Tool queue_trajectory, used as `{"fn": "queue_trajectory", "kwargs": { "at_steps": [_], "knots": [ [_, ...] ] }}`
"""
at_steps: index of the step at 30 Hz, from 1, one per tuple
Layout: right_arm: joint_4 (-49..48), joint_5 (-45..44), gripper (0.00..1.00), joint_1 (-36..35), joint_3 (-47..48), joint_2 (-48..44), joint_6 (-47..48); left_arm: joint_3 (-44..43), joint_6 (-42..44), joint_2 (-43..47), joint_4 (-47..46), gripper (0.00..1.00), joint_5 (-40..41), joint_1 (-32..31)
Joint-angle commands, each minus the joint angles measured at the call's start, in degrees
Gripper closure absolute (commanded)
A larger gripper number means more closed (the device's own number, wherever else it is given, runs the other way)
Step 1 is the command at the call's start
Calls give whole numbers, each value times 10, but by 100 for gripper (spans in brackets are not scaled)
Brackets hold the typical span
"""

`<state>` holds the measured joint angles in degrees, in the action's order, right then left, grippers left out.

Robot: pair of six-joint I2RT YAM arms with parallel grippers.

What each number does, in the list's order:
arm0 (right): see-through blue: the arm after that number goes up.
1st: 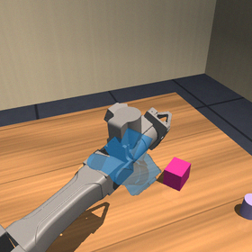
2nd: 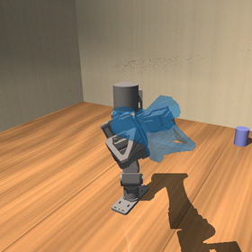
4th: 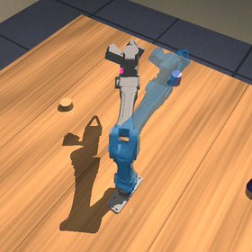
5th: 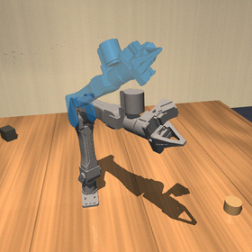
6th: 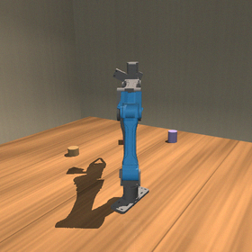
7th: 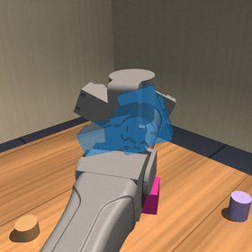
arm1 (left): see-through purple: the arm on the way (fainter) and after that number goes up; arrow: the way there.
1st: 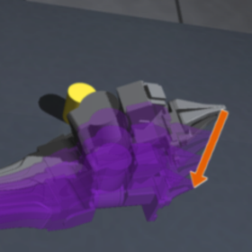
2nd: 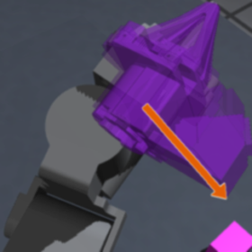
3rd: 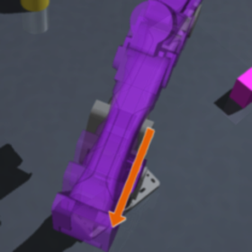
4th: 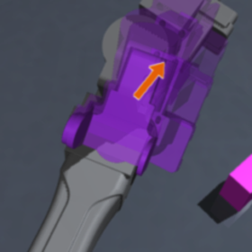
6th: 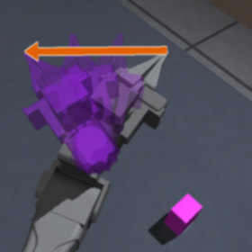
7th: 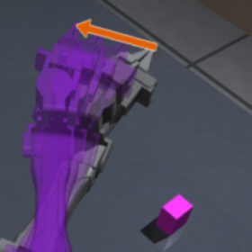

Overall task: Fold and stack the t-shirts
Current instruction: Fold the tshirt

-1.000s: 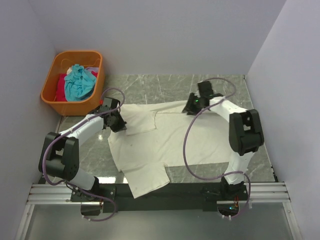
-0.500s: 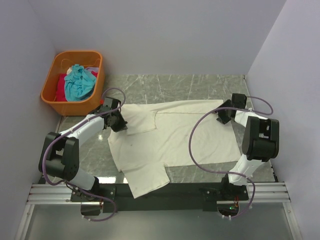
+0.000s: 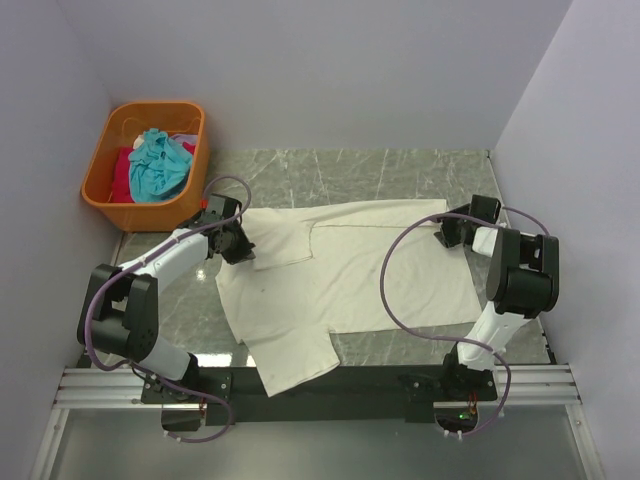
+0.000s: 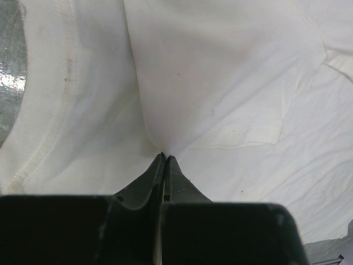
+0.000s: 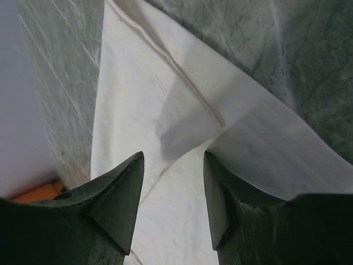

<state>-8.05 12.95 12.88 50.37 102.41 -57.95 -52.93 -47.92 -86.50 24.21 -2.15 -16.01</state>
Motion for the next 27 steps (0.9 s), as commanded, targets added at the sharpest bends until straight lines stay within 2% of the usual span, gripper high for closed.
{"fn": "queue_trajectory", "kwargs": {
  "at_steps": [1,5,10,14,15,17,18,27],
  "knots": [
    [-38,1,46,12,12,17,-26,4,-8,12,-13,97,-5,-3],
    [-42,-3,48,19,17,19,-26,3,-8,16,-11,96,-2,-3],
    [-32,-6,59,28,28,29,-15,1,-9,18,-9,97,-4,-3],
    [-24,-10,79,35,33,29,1,-5,-9,24,0,98,0,-3],
    [-20,-14,87,34,35,25,13,-9,-9,25,11,98,3,-3],
    [-5,-19,93,35,46,22,27,-15,-11,29,18,99,8,-3],
    [1,-22,99,34,49,17,39,-16,-13,33,23,99,7,-3],
    [76,-54,100,35,95,-5,134,-27,-30,46,35,99,-14,-3]
  ]
}}
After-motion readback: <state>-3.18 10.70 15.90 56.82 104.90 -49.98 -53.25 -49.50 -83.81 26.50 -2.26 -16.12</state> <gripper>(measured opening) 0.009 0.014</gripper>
